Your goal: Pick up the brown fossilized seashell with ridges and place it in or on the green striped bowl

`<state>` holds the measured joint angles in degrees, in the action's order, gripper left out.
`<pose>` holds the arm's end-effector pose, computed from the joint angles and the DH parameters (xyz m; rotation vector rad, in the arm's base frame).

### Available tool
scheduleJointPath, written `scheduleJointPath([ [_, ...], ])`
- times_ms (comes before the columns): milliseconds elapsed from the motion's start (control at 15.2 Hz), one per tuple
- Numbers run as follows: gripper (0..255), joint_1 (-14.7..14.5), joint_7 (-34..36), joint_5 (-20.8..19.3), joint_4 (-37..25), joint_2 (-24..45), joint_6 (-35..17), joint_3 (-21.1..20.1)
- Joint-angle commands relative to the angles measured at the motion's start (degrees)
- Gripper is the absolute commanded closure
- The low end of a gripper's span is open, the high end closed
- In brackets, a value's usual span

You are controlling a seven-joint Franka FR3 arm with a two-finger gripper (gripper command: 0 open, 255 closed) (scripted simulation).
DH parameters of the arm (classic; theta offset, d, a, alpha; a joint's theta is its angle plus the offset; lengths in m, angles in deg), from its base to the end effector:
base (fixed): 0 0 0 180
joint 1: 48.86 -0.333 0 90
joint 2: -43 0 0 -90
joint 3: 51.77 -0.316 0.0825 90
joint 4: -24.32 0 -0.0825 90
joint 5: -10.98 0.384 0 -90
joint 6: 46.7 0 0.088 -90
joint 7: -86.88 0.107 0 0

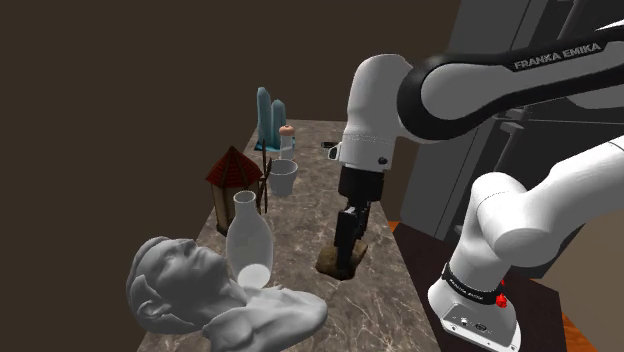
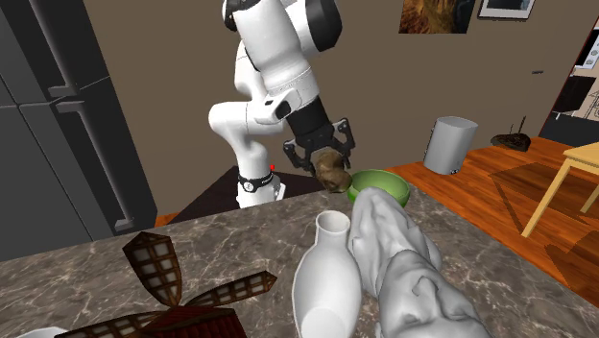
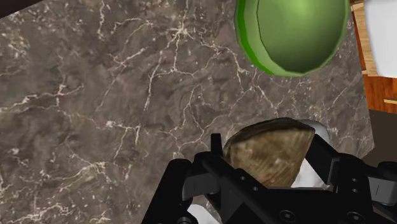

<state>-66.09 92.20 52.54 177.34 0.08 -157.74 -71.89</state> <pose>0.2425 0.2420 0.4520 -2.7016 -0.2756 0.1728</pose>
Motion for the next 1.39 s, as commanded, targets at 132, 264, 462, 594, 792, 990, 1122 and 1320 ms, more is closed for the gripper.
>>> scheduleJointPath([
  [132,255,-4.04,5.74,4.35,1.83,-4.15,-0.77,-4.76],
  [264,255,-5.94,8.61,6.42,2.11,-5.6,-1.23,-7.26],
  [462,255,-8.62,13.0,9.44,1.94,-7.09,-2.16,-11.19],
  [594,255,-10.21,15.92,11.35,1.43,-7.64,-2.94,-13.92],
  [792,255,-12.52,21.35,14.62,-0.39,-7.8,-4.66,-19.31],
  [990,255,-12.77,20.23,16.21,1.13,-6.97,-6.86,-20.71],
  [1122,255,-12.89,19.44,17.33,2.08,-6.3,-8.37,-21.7],
  [1320,255,-13.03,18.18,19.1,3.39,-5.1,-10.72,-23.24],
])
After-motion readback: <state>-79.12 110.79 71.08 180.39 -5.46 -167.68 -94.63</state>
